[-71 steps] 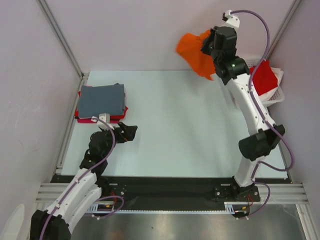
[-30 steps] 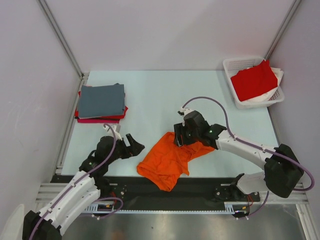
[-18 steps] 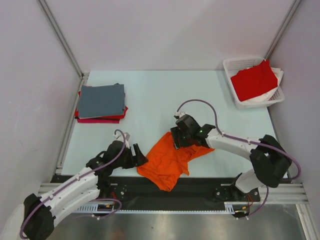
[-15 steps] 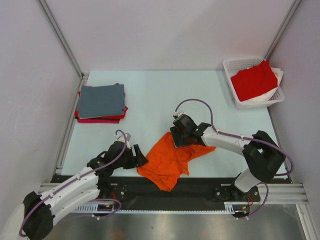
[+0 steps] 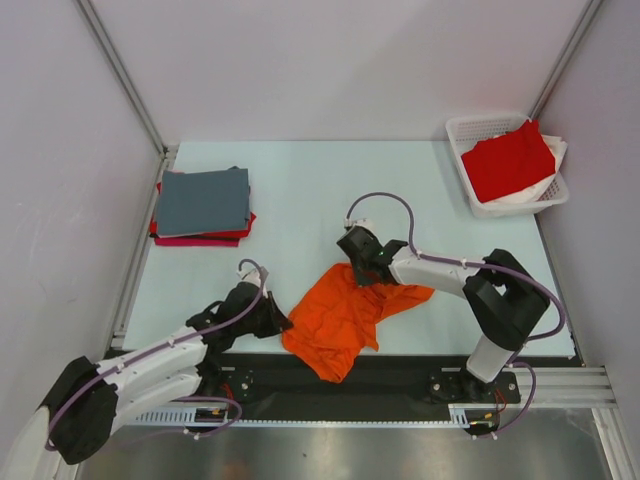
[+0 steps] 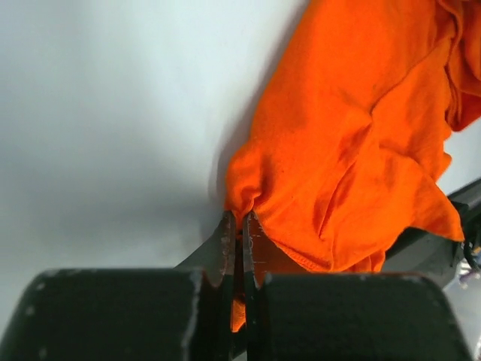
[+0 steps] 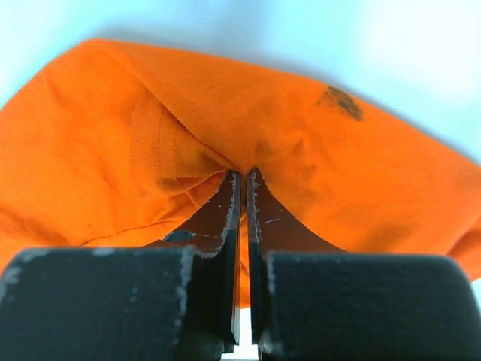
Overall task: Fold and stack the t-shirts
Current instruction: Flatten the tshirt out
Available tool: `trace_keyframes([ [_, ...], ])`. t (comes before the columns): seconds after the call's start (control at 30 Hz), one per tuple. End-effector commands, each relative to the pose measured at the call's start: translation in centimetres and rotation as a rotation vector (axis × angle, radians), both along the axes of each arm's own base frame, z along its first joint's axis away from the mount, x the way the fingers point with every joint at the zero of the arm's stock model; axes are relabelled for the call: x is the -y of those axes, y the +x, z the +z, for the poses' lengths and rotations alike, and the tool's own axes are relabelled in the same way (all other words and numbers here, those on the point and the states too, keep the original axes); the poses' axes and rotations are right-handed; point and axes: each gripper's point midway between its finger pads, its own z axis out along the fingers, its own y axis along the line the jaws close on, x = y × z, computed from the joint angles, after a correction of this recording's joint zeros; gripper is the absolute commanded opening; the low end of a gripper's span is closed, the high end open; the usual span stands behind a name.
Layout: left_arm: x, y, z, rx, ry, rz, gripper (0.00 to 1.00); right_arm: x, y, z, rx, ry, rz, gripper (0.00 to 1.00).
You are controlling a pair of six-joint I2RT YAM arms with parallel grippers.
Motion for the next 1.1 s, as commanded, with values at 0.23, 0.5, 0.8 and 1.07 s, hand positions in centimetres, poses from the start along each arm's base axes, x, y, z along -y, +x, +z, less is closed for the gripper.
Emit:
trace_keyframes([
  [0.23,-2.4,12.5,11.3,0.236,-0.016,0.176,0.0,2.8,7.2,14.8,0.227,0.309,-0.095,0.0],
  [0.5,-6.4,16.0,21.5,0.439,0.012,0.315,0.0,8.8,5.0,25.2,0.444,0.502,-0.128,0.0],
  [0.8,-7.7,12.5,27.6,0.571,-0.005,0.311,0.0,13.5,0.2,21.0,0.411,0.569,-0.27,0.53],
  [1.07,-6.1,13.3,21.0,0.405,-0.024,0.26,0.0,8.5,-4.4,15.3,0.106,0.647,-0.104,0.68],
])
